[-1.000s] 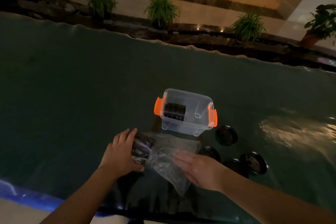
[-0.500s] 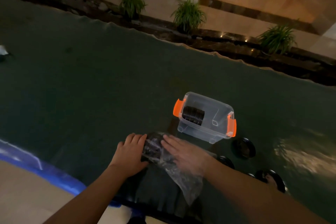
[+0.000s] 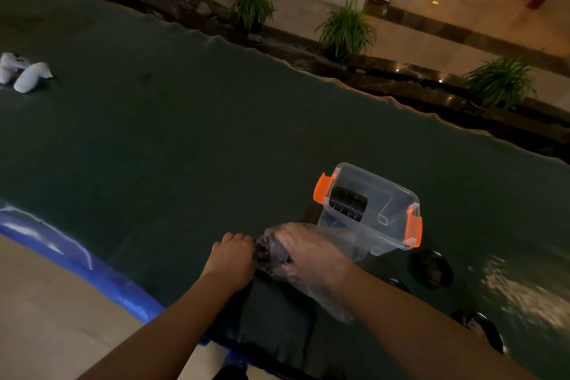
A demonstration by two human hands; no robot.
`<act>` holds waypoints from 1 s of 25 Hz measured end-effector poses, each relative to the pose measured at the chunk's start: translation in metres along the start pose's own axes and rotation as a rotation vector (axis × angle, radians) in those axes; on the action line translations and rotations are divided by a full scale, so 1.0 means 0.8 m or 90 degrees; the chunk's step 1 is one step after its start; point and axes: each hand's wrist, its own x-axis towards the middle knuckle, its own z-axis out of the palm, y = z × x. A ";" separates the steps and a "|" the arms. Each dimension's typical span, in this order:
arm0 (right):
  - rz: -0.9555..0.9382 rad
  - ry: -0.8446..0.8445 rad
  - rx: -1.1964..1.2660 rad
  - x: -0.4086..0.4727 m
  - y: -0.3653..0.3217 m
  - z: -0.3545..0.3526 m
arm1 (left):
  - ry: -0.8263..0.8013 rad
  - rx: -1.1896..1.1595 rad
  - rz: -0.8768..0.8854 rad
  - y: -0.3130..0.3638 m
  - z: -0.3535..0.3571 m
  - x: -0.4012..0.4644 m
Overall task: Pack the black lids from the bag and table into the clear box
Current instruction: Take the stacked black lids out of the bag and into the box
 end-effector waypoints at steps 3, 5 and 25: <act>-0.045 0.029 -0.038 0.001 0.004 0.000 | 0.015 0.004 0.022 -0.002 0.002 0.002; -0.089 0.036 -0.090 -0.001 0.009 0.001 | 0.026 0.017 0.051 -0.002 0.002 0.005; -0.056 -0.058 -0.123 -0.012 0.023 0.006 | 0.027 -0.048 0.073 -0.013 -0.017 0.009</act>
